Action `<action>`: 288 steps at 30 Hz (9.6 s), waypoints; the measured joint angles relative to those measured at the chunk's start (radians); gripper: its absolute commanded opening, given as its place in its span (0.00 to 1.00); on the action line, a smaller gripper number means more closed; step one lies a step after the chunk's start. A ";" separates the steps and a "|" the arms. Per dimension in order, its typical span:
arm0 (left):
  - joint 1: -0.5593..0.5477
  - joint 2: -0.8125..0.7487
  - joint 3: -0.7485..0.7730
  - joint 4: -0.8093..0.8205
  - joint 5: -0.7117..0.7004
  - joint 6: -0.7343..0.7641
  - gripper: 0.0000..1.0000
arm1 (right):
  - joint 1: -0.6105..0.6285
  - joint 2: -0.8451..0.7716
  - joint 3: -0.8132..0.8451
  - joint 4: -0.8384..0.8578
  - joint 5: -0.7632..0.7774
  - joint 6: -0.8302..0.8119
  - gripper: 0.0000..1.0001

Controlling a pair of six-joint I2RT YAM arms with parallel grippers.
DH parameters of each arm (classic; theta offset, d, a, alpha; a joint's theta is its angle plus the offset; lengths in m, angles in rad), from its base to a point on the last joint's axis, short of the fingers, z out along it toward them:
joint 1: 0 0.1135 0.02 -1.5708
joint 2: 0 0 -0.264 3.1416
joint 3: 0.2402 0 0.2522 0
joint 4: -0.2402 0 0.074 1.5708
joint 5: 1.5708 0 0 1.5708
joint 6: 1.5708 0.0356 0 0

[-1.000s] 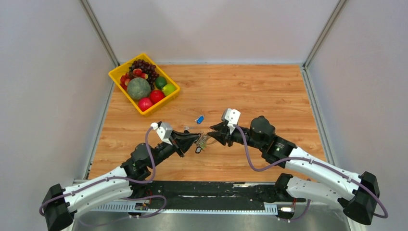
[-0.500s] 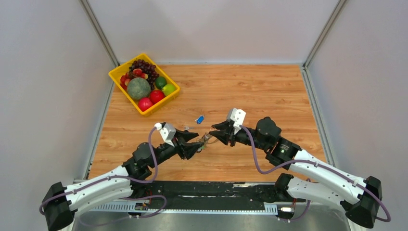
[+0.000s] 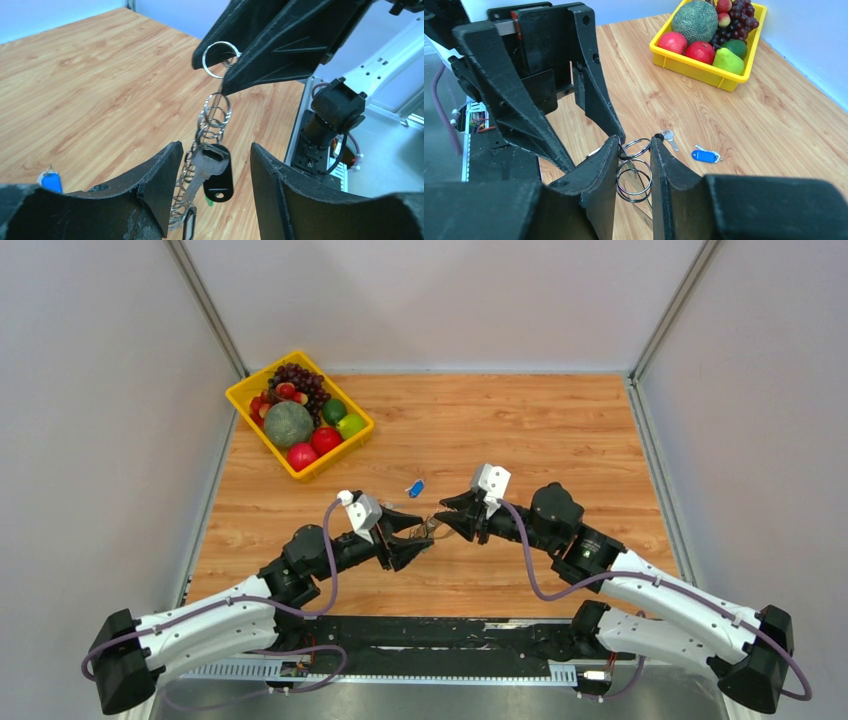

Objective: Remove the keys from the keyring

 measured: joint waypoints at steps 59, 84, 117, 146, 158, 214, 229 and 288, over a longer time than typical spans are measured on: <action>-0.101 0.162 0.166 -0.169 -0.439 0.383 0.37 | 0.000 0.128 0.171 -0.158 0.218 0.188 0.00; -0.101 0.018 0.223 -0.414 -0.290 0.302 0.48 | 0.000 0.051 0.134 -0.161 0.154 -0.056 0.00; -0.101 0.224 0.256 -0.316 -0.256 0.316 0.35 | 0.000 0.056 0.134 -0.160 0.117 -0.076 0.00; -0.085 0.136 0.283 -0.435 -0.250 0.364 0.00 | 0.000 0.000 -0.017 -0.104 0.113 0.003 0.00; -0.087 0.096 0.277 -0.437 -0.255 0.359 0.00 | 0.000 -0.002 -0.034 -0.054 0.113 0.058 0.00; -0.020 -0.021 0.119 -0.341 0.158 0.123 0.81 | 0.000 -0.064 0.068 -0.198 -0.262 -0.357 0.00; -0.005 0.035 0.117 -0.276 0.306 0.119 0.82 | 0.000 -0.067 0.065 -0.251 -0.392 -0.439 0.00; -0.002 0.182 0.138 -0.232 0.356 0.099 0.34 | 0.000 -0.079 0.050 -0.277 -0.304 -0.475 0.00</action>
